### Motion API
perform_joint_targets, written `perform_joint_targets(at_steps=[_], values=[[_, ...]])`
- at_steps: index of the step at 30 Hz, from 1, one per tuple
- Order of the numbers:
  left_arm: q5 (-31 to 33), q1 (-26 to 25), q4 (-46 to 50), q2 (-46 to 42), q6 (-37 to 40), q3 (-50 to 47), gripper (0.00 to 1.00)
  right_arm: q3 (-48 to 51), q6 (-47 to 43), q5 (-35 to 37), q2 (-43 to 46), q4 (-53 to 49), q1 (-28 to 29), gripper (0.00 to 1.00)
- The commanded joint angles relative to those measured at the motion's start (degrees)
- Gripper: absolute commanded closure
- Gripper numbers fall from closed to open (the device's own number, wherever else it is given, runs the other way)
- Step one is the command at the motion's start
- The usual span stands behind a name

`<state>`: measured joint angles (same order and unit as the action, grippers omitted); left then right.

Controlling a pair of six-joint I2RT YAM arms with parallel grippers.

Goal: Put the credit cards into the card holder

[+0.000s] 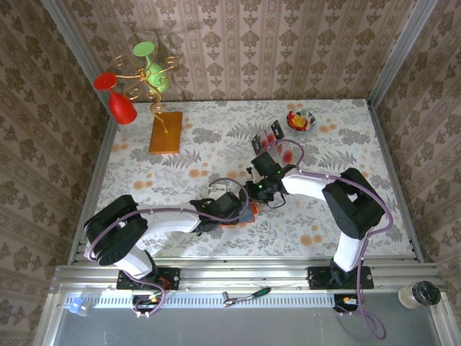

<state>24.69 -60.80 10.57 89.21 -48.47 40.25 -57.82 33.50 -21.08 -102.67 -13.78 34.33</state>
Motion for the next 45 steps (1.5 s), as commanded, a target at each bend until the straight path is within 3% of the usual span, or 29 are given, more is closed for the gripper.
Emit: perform_joint_targets(at_steps=[1,13,29,37,45], values=[[1.15,-0.55,1.88,0.22,-0.71,-1.23,0.00,0.89,1.19,-0.85,0.02,1.09,0.04,0.64],[1.22,-0.66,1.98,0.24,-0.79,-1.17,0.00,0.48,2.01,-0.84,3.98,0.50,0.12,0.64],[1.42,-0.73,2.24,-0.02,-0.73,-1.23,0.00,0.56,3.64,-1.49,-1.16,3.05,1.88,0.64],[1.33,-0.77,2.06,-0.05,-0.78,-1.23,0.00,2.04,3.85,-0.04,-1.25,3.32,1.88,0.53],[1.42,-0.75,2.17,-0.18,-0.92,-1.40,0.00,3.49,4.30,1.18,1.03,3.54,1.71,0.52]])
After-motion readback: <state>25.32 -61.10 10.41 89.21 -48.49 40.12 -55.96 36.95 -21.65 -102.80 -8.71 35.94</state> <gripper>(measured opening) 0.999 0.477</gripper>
